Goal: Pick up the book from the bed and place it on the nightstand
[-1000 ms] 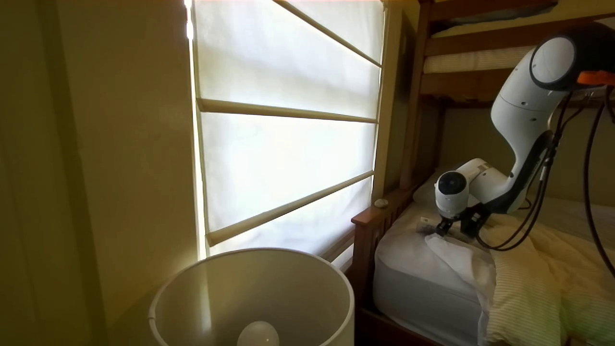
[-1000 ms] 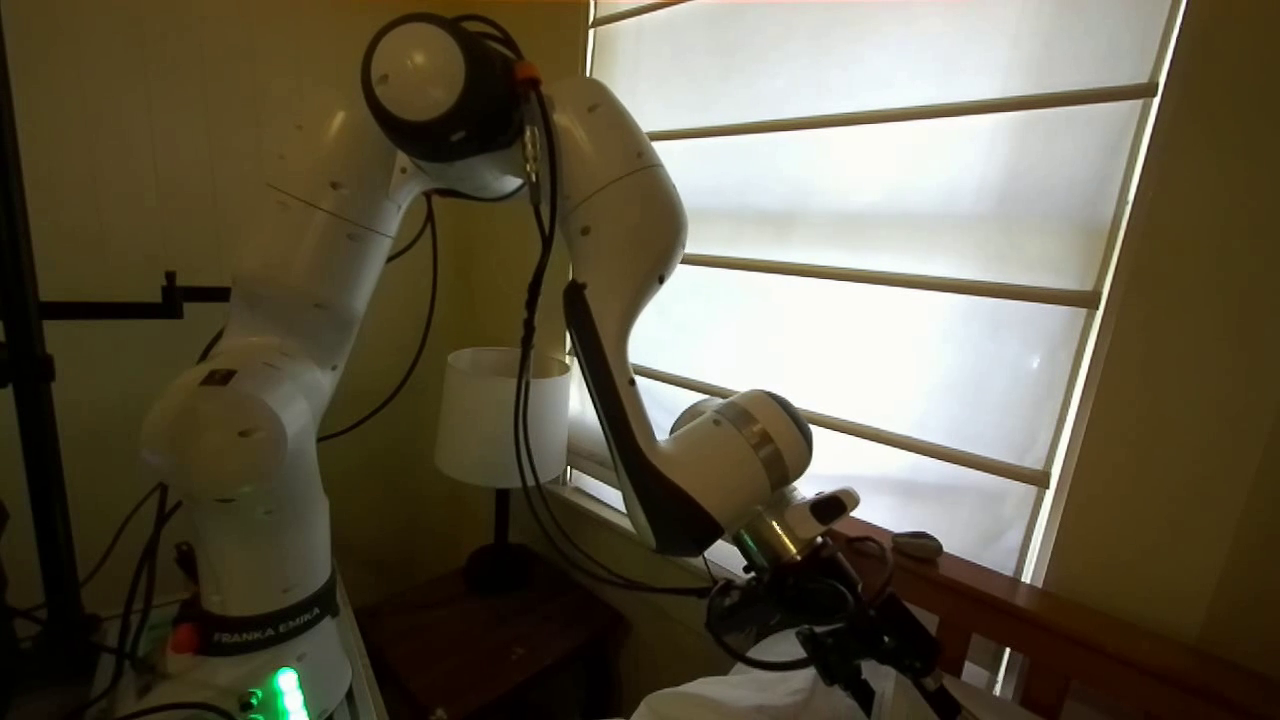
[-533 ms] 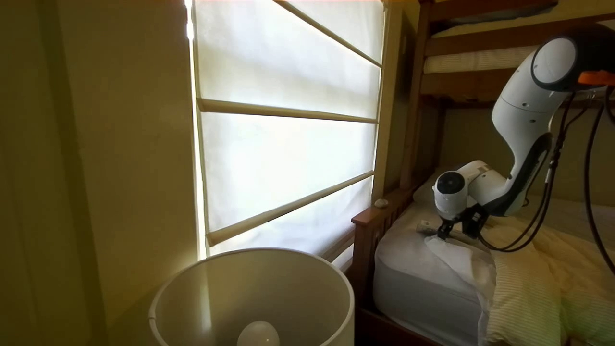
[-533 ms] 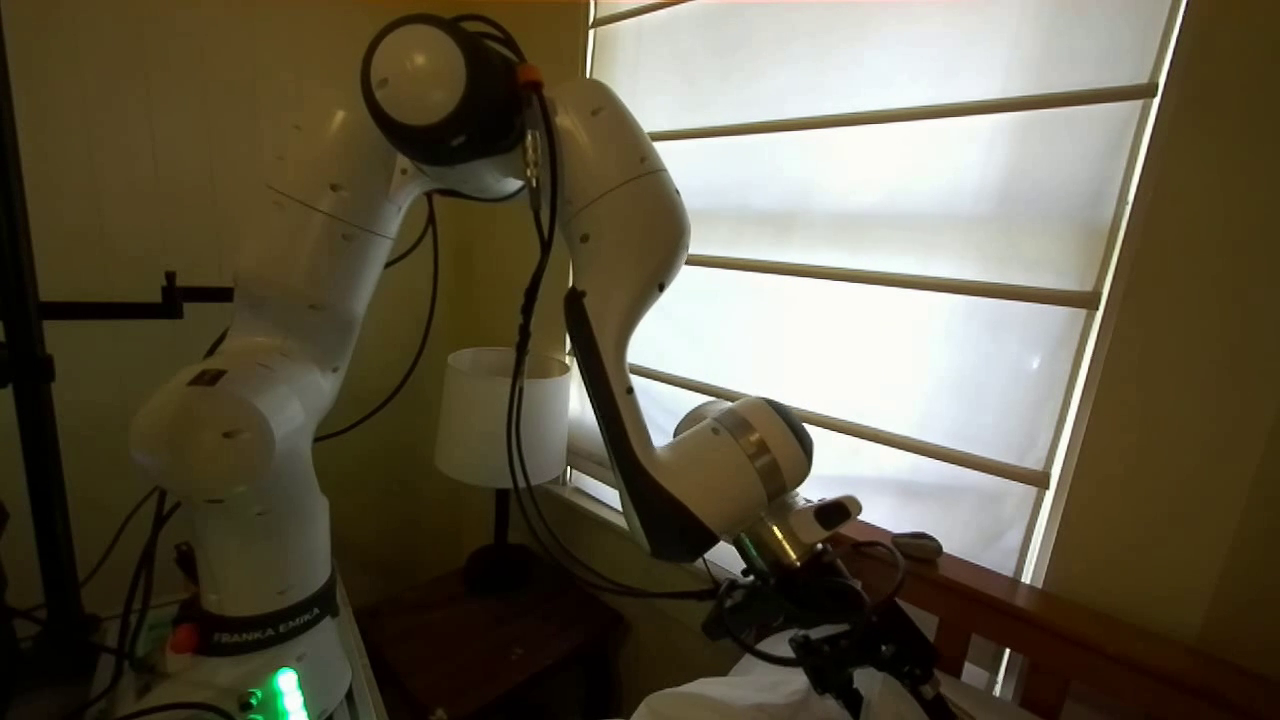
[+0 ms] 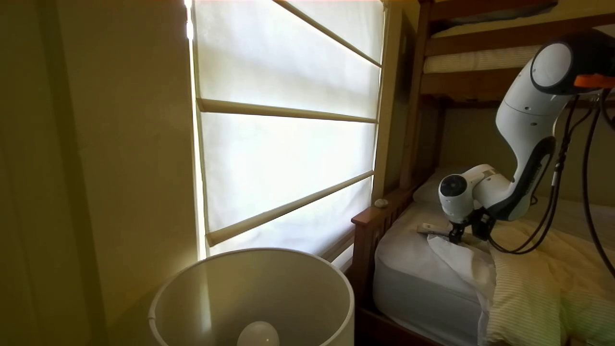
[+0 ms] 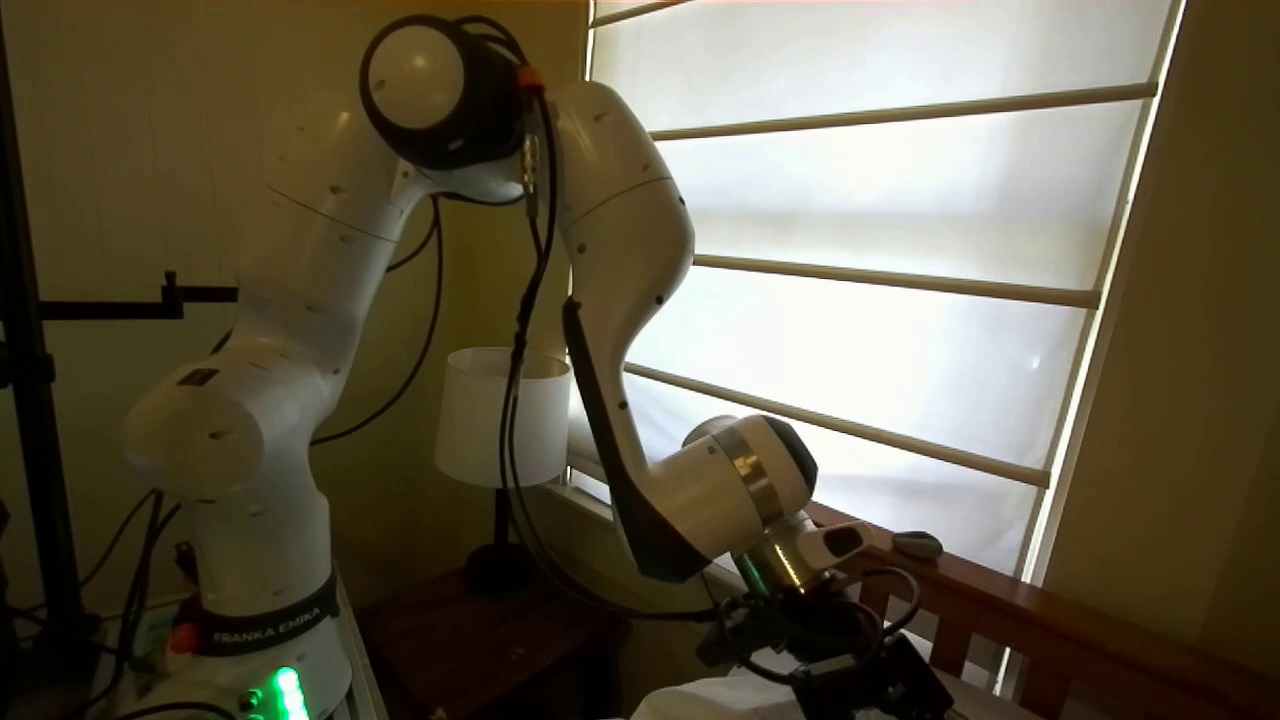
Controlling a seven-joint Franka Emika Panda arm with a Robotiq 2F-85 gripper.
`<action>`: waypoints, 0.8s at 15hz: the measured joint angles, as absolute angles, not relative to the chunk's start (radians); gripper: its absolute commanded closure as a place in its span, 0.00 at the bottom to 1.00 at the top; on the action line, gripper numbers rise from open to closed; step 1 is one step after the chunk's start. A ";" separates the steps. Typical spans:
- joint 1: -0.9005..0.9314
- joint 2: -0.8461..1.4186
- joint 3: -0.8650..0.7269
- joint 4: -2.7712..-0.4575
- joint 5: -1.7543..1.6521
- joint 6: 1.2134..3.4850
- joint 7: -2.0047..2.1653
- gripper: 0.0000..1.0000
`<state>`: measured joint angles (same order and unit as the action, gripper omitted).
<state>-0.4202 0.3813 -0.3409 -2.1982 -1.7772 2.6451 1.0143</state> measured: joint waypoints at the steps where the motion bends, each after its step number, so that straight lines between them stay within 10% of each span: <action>1: -0.426 0.383 -0.341 -2.199 -1.771 2.633 1.006 0.00; 10: -0.442 0.370 -0.331 -2.203 -1.768 2.583 0.997 0.00; 12: -0.439 0.361 -0.319 -2.203 -1.769 2.583 0.997 0.19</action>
<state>-0.4385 0.3610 -0.3189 -2.2026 -1.7690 2.5831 0.9974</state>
